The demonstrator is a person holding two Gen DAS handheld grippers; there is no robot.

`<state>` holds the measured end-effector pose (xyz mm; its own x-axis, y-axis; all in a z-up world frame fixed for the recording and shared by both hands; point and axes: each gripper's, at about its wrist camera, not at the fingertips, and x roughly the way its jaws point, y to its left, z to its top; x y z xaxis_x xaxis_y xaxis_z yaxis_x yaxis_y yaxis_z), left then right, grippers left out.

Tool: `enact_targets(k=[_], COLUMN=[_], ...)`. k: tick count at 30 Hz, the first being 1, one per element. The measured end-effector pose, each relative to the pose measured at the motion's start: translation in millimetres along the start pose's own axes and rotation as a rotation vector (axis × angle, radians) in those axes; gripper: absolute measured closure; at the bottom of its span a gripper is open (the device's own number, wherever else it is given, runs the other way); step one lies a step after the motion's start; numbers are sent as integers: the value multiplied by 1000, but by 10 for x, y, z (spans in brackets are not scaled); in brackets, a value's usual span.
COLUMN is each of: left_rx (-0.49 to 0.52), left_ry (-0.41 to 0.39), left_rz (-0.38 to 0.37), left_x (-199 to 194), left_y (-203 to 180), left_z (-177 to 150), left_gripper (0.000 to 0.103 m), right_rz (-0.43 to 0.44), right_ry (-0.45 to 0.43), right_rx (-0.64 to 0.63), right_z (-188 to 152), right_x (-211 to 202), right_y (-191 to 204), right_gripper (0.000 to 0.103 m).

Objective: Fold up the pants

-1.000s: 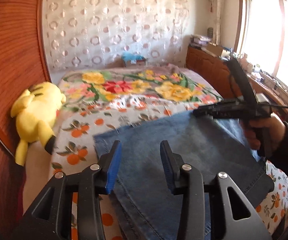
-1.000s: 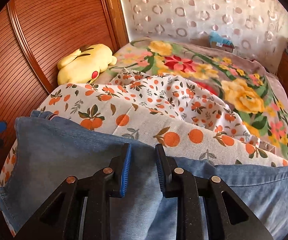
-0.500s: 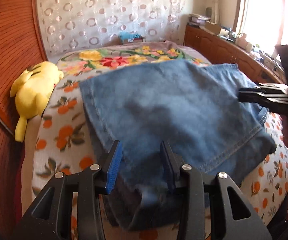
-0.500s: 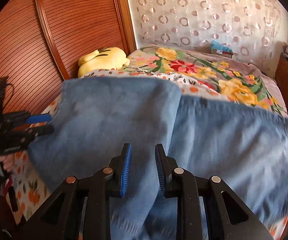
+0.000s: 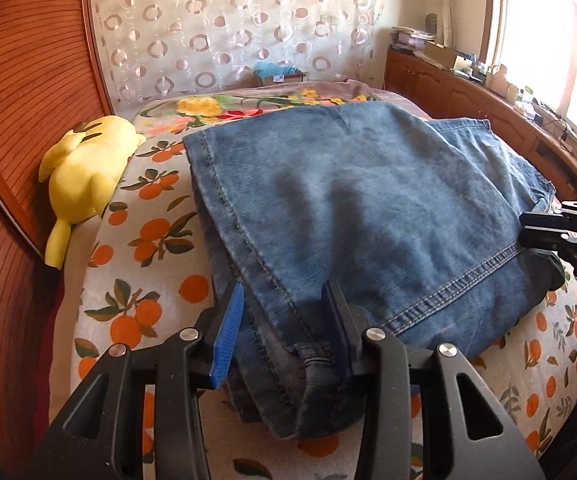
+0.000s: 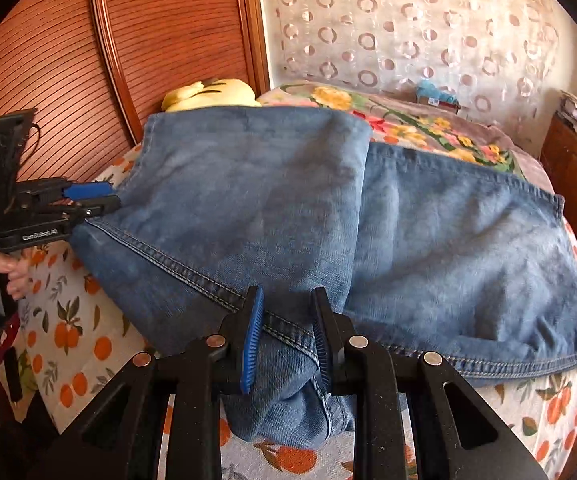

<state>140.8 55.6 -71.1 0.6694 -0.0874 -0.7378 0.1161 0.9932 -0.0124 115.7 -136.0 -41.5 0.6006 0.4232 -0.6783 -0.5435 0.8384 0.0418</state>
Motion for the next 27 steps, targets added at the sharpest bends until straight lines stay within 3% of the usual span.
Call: enact_targets(k=[8, 14, 19, 27], left_rx=[-49, -6, 42, 17], left_ry=[0, -47, 9, -4], left_rz=[4, -75, -74, -70], left_x=[-83, -202, -16, 55], left_y=[45, -255, -408, -435], left_z=[15, 179, 108, 46], left_gripper=[61, 61, 61, 55], right_rz=[-8, 5, 8, 8], right_ry=[-3, -9, -8, -8], right_rx=[-6, 10, 11, 11], right_z=[-72, -111, -87, -91], right_x=[135, 149, 166, 170], right_y=[-28, -54, -77, -86], right_gripper=[77, 77, 77, 77])
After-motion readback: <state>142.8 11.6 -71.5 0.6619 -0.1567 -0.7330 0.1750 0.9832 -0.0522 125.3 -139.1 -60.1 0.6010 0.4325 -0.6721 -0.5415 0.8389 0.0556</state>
